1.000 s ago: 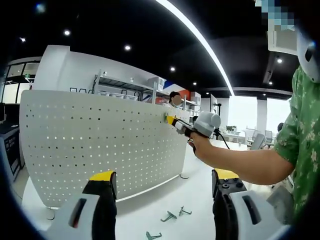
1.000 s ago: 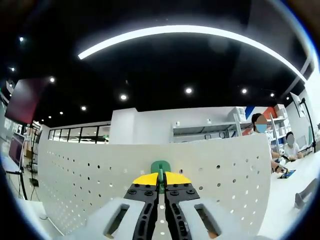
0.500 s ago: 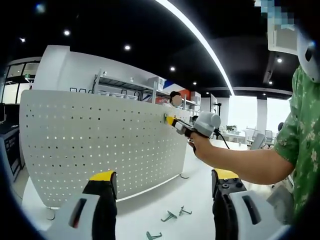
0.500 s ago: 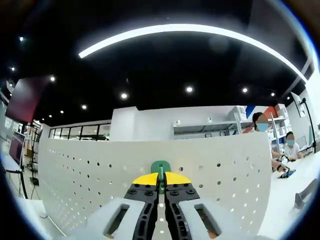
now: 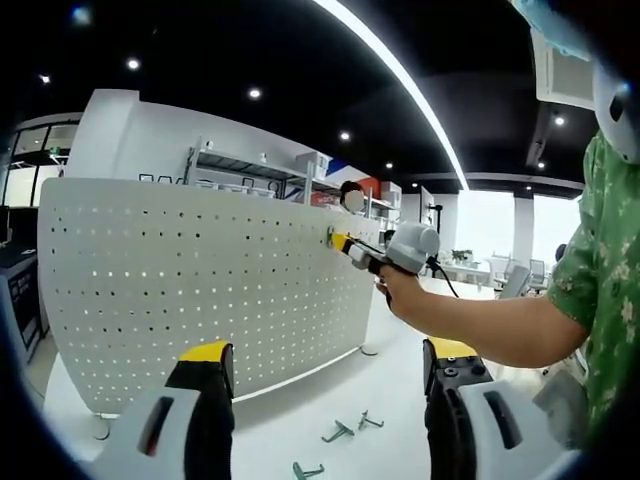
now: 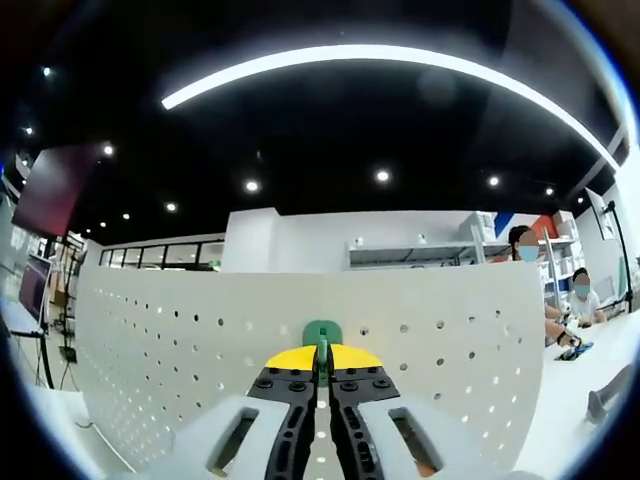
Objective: Insert the hook assembly into the mounting plate slot until the hook locks in place.
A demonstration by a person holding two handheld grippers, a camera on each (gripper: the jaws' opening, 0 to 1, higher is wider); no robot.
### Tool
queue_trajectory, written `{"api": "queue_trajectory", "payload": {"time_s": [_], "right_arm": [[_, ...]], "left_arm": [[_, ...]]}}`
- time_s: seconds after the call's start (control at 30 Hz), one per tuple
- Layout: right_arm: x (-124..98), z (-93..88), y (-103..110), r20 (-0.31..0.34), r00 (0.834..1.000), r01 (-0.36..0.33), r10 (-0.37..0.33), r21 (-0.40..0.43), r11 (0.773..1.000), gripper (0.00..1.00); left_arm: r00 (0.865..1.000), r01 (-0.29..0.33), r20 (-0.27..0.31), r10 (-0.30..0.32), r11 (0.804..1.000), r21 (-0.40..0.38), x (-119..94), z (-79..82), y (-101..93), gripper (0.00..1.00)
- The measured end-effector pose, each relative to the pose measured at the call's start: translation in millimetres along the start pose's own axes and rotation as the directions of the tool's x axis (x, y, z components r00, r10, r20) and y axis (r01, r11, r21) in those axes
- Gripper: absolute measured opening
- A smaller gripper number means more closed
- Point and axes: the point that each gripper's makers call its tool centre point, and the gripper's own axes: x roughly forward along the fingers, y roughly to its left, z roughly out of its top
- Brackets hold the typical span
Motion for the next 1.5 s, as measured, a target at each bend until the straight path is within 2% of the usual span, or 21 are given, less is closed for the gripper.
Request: {"api": "queue_trajectory", "payload": {"time_s": [0.27, 0.6, 0.97, 1.3, 1.5], "right_arm": [[-1.0, 0.2, 0.5, -0.007, 1.000, -0.010, 0.011, 0.014, 1.000, 0.05], [1.4, 6.6, 1.9, 0.002, 1.000, -0.015, 0.015, -0.020, 1.000, 0.06], [-0.9, 1.3, 2.9, -0.017, 1.000, -0.026, 0.025, -0.036, 0.999, 0.08], [-9.2, -4.5, 3.1, -0.041, 0.999, -0.022, 0.022, -0.019, 1.000, 0.12], [-12.4, -0.1, 1.1, -0.040, 0.999, -0.018, 0.017, -0.028, 0.999, 0.16]], "left_arm": [[1.000, 0.003, -0.001, -0.003, 1.000, 0.001, 0.7, -0.3, -1.3, 0.79], [1.000, 0.000, -0.003, 0.000, 1.000, 0.003, -0.3, -0.6, -0.5, 0.79], [1.000, 0.004, -0.003, -0.004, 1.000, 0.003, 0.5, -0.5, -2.2, 0.79], [1.000, -0.002, 0.000, 0.002, 1.000, 0.004, -2.8, 0.2, -2.1, 0.79], [1.000, 0.002, 0.006, -0.002, 1.000, 0.006, -3.5, 2.2, -4.9, 0.79]]}}
